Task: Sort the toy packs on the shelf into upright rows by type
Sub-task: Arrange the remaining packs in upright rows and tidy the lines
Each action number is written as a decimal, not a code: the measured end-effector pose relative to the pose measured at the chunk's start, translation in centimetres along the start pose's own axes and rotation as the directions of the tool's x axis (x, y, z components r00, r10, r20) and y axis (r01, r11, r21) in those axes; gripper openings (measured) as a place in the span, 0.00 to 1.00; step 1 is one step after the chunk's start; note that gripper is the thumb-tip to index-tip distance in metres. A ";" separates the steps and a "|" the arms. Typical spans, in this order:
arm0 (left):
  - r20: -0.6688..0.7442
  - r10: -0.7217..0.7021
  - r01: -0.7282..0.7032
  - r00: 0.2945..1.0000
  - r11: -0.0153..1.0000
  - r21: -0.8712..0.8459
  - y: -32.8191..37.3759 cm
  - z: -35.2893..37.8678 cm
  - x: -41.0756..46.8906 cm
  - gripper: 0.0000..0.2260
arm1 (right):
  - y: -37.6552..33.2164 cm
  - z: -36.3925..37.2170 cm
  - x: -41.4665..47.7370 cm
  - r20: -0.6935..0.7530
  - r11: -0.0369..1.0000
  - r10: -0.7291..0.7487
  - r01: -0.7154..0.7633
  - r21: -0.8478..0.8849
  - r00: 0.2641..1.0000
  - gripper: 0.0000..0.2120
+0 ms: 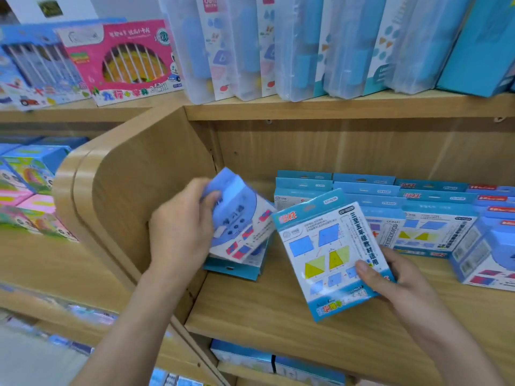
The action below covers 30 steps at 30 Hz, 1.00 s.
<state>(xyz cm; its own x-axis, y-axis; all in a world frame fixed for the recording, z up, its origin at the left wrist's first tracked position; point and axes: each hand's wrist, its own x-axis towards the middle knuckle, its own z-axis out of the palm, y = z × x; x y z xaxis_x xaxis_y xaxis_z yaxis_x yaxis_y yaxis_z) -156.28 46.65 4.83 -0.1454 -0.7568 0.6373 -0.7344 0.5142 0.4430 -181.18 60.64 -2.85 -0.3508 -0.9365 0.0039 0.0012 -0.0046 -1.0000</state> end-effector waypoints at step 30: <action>0.422 0.523 -0.569 0.741 0.822 -0.019 5.5 9.2 -4.9 0.16 | 2.8 -7.4 -5.8 -0.511 0.997 -0.020 0.053 0.052 0.859 0.12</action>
<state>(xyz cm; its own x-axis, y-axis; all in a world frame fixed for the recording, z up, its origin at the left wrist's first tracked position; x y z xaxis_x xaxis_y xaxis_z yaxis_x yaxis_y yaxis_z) -165.65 49.43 -1.61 -0.7711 -0.4623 0.4378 -0.5086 0.8609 0.0132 -186.11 68.62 -5.72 -0.7801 -0.6253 0.0215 0.0309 -0.0729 -0.9969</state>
